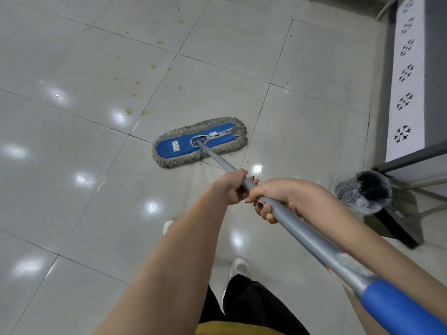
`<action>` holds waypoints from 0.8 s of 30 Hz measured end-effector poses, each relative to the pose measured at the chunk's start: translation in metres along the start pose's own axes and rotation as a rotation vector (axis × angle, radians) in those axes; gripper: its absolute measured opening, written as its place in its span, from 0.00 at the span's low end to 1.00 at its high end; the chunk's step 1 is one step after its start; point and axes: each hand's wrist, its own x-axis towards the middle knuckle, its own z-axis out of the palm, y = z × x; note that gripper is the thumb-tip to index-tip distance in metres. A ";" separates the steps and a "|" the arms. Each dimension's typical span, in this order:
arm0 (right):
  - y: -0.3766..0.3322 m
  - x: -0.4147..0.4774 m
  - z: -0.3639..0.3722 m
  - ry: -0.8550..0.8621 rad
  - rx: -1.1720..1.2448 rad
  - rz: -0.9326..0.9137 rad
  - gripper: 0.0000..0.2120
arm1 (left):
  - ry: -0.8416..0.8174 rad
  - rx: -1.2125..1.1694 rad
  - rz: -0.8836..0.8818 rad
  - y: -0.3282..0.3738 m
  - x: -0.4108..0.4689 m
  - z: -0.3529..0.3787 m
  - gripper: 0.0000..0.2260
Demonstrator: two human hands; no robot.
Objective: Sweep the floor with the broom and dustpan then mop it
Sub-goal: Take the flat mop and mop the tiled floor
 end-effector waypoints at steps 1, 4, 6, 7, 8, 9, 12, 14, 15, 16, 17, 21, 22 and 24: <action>-0.007 0.002 -0.002 0.006 -0.008 0.004 0.13 | 0.000 -0.014 0.004 0.006 0.004 0.000 0.12; -0.030 0.010 0.002 0.015 -0.005 0.009 0.12 | 0.011 -0.042 0.026 0.027 0.015 -0.008 0.12; -0.053 0.017 0.011 0.019 0.003 0.004 0.13 | 0.018 -0.047 0.034 0.048 0.022 -0.020 0.10; -0.066 0.020 0.017 0.022 0.002 0.001 0.13 | 0.021 -0.053 0.038 0.060 0.026 -0.027 0.09; -0.082 0.023 0.023 0.026 -0.002 0.000 0.14 | 0.022 -0.054 0.043 0.075 0.029 -0.036 0.09; -0.097 0.025 0.029 0.033 -0.007 -0.004 0.14 | 0.023 -0.054 0.047 0.089 0.031 -0.045 0.08; -0.146 0.033 0.047 0.051 -0.010 -0.015 0.14 | 0.023 -0.034 0.053 0.135 0.038 -0.070 0.10; -0.175 0.039 0.057 0.061 -0.005 -0.020 0.14 | 0.016 -0.025 0.055 0.163 0.042 -0.084 0.10; -0.192 0.042 0.064 0.065 0.000 -0.023 0.14 | 0.015 -0.024 0.057 0.179 0.045 -0.092 0.10; -0.206 0.045 0.069 0.067 0.007 -0.025 0.14 | 0.018 -0.023 0.061 0.193 0.047 -0.099 0.10; -0.219 0.048 0.075 0.066 0.013 -0.028 0.13 | 0.022 -0.019 0.065 0.206 0.049 -0.106 0.10; -0.271 0.062 0.096 0.060 0.021 -0.031 0.13 | 0.032 -0.006 0.073 0.254 0.057 -0.133 0.10; -0.282 0.066 0.101 0.060 0.019 -0.034 0.13 | 0.032 -0.001 0.074 0.265 0.059 -0.140 0.10; -0.304 0.071 0.107 0.060 0.014 -0.040 0.13 | 0.038 0.002 0.070 0.286 0.064 -0.150 0.11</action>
